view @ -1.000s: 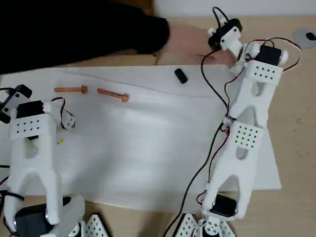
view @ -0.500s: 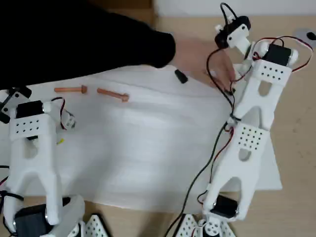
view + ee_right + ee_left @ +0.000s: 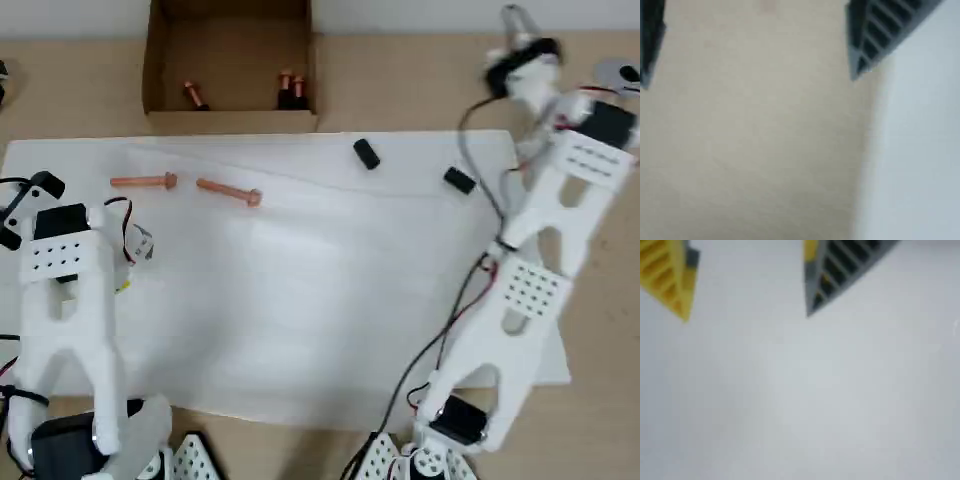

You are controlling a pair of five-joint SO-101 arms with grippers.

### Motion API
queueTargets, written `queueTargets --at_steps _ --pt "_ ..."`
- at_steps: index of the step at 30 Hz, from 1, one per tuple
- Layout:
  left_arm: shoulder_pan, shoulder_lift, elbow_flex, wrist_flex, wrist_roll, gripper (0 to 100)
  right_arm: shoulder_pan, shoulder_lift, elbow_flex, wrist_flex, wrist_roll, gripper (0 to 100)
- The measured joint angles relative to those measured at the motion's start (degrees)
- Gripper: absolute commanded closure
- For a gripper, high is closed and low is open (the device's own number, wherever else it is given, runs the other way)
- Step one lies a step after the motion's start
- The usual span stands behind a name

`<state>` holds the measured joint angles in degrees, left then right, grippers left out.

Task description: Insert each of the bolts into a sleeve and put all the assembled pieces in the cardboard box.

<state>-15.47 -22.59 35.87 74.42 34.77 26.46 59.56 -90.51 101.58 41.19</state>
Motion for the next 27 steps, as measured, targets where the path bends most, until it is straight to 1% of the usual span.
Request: queueTargets --at_steps 4,7,12,22,27 --pt "0.0 0.0 0.0 0.0 0.0 83 6.07 -5.71 7.38 0.0 -3.43 71.8" --pt "0.0 0.0 0.0 0.0 0.0 83 8.0 -9.58 14.33 0.0 -5.71 71.7" --pt "0.0 0.0 0.0 0.0 0.0 83 8.18 -12.22 23.03 0.0 -7.03 71.7" --pt "0.0 0.0 0.0 0.0 0.0 83 8.18 -13.89 20.75 0.0 -6.15 71.7" --pt "0.0 0.0 0.0 0.0 0.0 83 8.18 -23.03 25.67 0.0 -5.71 71.7"
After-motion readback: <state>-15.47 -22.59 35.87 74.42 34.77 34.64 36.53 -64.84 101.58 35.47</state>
